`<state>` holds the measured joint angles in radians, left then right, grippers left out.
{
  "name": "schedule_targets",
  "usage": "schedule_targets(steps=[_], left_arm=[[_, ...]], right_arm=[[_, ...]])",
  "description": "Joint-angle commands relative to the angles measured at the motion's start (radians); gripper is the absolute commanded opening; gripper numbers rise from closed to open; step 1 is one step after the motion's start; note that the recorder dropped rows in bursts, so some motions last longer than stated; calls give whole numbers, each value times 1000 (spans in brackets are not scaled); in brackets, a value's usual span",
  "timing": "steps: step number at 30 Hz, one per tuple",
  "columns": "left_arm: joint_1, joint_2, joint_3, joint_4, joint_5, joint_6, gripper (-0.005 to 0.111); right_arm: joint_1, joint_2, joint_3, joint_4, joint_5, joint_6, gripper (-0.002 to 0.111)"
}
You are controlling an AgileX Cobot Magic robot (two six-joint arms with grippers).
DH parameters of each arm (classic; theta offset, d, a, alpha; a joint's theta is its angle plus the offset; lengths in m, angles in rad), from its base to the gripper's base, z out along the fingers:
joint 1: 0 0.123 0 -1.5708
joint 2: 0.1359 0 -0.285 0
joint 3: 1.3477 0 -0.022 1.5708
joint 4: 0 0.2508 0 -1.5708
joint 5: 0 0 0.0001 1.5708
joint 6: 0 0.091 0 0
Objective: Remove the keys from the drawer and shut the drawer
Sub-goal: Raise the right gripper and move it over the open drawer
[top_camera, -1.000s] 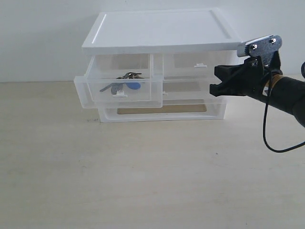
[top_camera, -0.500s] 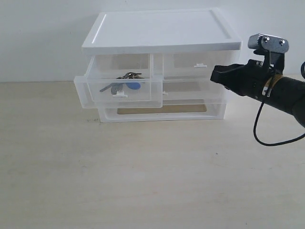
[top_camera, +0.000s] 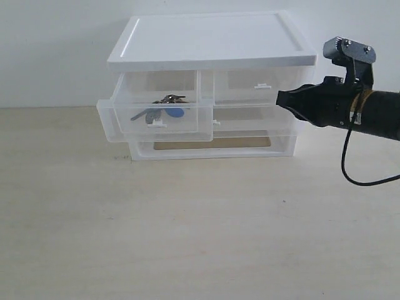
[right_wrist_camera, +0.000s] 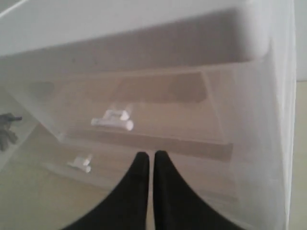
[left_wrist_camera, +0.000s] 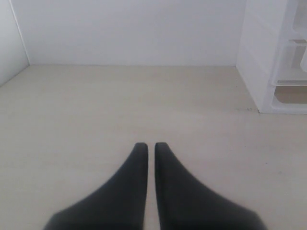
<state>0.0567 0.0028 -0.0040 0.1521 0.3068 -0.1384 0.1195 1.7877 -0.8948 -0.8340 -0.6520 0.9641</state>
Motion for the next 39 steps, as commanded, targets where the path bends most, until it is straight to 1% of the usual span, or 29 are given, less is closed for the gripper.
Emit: schedule_targets(steps=[1,4,6,9,10,12,14,17,18,19,22,23,25,26,27,29,30,31,33,34,35,37,38,39], left_arm=[[2,-3,4,-10,-3,2,5],[2,-3,4,-10,-3,2,5],[2,-3,4,-10,-3,2,5],[2,-3,4,-10,-3,2,5],[2,-3,4,-10,-3,2,5],[2,-3,4,-10,-3,2,5],[2,-3,4,-10,-3,2,5],[2,-3,4,-10,-3,2,5],[2,-3,4,-10,-3,2,5],[2,-3,4,-10,-3,2,5],[2,-3,4,-10,-3,2,5],[2,-3,4,-10,-3,2,5],[2,-3,4,-10,-3,2,5],[2,-3,4,-10,-3,2,5],[2,-3,4,-10,-3,2,5],[2,-3,4,-10,-3,2,5],[2,-3,4,-10,-3,2,5],[2,-3,4,-10,-3,2,5],[2,-3,4,-10,-3,2,5],[2,-3,4,-10,-3,2,5],[2,-3,4,-10,-3,2,5],[2,-3,4,-10,-1,2,5],[2,-3,4,-10,-1,2,5],[2,-3,4,-10,-1,2,5]], right_arm=[[-6,-90,5,-235,20,133,0],[-6,-137,5,-298,-26,248,0],[-6,-160,5,-320,-110,287,0],[-6,-174,-6,-322,-333,287,0],[-6,-174,-15,-324,-445,283,0],[-6,-174,-36,-311,-569,245,0],[-2,-177,-63,-300,-569,222,0],[26,-196,-124,-364,-566,293,0],[45,-205,-150,-406,-512,303,0],[74,-214,-176,-466,-422,319,0],[191,-236,-232,-666,-73,371,0],[237,-238,-248,-734,79,410,0],[315,-238,-269,-843,268,516,0],[349,-238,-280,-892,341,579,0],[373,-238,-290,-910,376,618,0],[399,-238,-318,-910,383,661,2],[402,-238,-335,-910,373,678,4],[402,-238,-353,-910,352,691,9],[402,-238,-382,-910,332,733,26],[402,-238,-391,-910,324,738,36],[402,-238,-399,-910,314,736,52],[413,-238,-405,-910,320,707,72],[418,-238,-405,-910,335,674,75],[427,-238,-405,-910,359,654,75]])
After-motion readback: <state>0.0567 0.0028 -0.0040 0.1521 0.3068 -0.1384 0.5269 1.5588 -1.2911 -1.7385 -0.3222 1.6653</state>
